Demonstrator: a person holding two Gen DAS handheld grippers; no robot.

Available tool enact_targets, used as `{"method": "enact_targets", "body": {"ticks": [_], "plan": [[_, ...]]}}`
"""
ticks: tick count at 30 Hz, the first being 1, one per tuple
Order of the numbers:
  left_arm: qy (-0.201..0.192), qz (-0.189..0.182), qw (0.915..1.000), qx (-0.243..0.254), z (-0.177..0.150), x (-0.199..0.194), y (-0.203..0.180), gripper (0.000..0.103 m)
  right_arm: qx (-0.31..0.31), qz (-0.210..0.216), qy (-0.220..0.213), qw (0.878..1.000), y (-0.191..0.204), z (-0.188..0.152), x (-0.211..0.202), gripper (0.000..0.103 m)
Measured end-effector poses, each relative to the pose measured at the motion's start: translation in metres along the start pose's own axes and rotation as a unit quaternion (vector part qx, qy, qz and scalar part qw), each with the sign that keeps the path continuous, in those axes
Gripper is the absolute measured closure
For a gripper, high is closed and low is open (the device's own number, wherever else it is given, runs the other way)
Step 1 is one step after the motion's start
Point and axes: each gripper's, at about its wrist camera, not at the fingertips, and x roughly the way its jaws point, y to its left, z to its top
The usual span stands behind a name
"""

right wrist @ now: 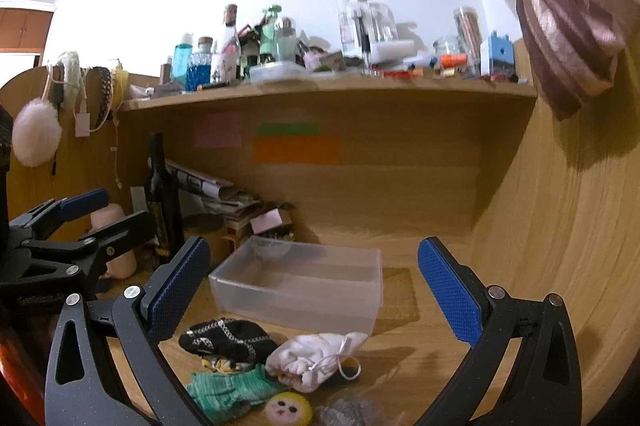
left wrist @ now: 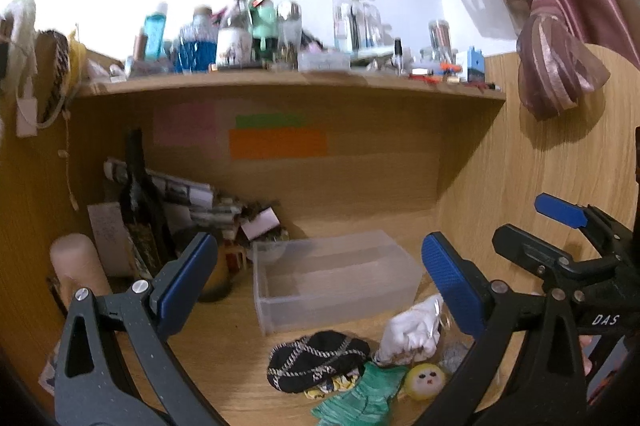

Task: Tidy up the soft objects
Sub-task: 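Grasp the green knitted glove with the left gripper while the right gripper grasps the clear bag of grey items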

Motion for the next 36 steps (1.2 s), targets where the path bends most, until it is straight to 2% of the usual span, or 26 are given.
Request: {"method": "enact_targets", "body": {"ticks": [6, 8, 9, 10, 17, 23, 29, 33, 35, 36], "plan": [[0.064, -0.009, 0.9979, -0.011, -0.028, 0.022, 0.011, 0.0, 0.012, -0.002, 0.059, 0.998, -0.013, -0.025, 0.017, 0.0], [0.087, -0.01, 0.9961, -0.011, -0.039, 0.029, 0.012, 0.003, 0.017, -0.003, 0.081, 0.997, -0.018, -0.033, 0.021, 0.0], [0.098, -0.011, 0.9951, -0.012, -0.045, 0.032, 0.013, 0.008, 0.021, -0.007, 0.101, 0.995, -0.023, -0.042, 0.025, 0.0], [0.119, -0.013, 0.9928, -0.013, -0.053, 0.037, 0.013, 0.013, 0.024, -0.009, 0.112, 0.993, -0.025, -0.047, 0.027, 0.0], [0.217, -0.048, 0.9735, -0.051, -0.098, 0.064, 0.017, 0.019, 0.05, -0.025, 0.197, 0.979, -0.046, -0.09, 0.036, 0.002], [0.257, -0.059, 0.9634, -0.05, -0.122, 0.071, 0.002, 0.019, 0.066, -0.025, 0.237, 0.969, -0.053, -0.107, 0.039, 0.008], [0.302, -0.066, 0.9505, -0.033, -0.146, 0.084, -0.017, 0.019, 0.085, -0.02, 0.273, 0.958, -0.06, -0.123, 0.047, 0.021], [0.309, -0.062, 0.9488, -0.022, -0.155, 0.086, -0.025, 0.019, 0.097, -0.011, 0.293, 0.951, -0.065, -0.131, 0.051, 0.029], [0.307, -0.06, 0.9498, -0.014, -0.157, 0.084, -0.028, 0.023, 0.093, -0.009, 0.291, 0.952, -0.065, -0.132, 0.049, 0.034], [0.306, -0.058, 0.9504, -0.01, -0.157, 0.083, -0.031, 0.025, 0.091, -0.008, 0.292, 0.952, -0.065, -0.132, 0.05, 0.04]]}}
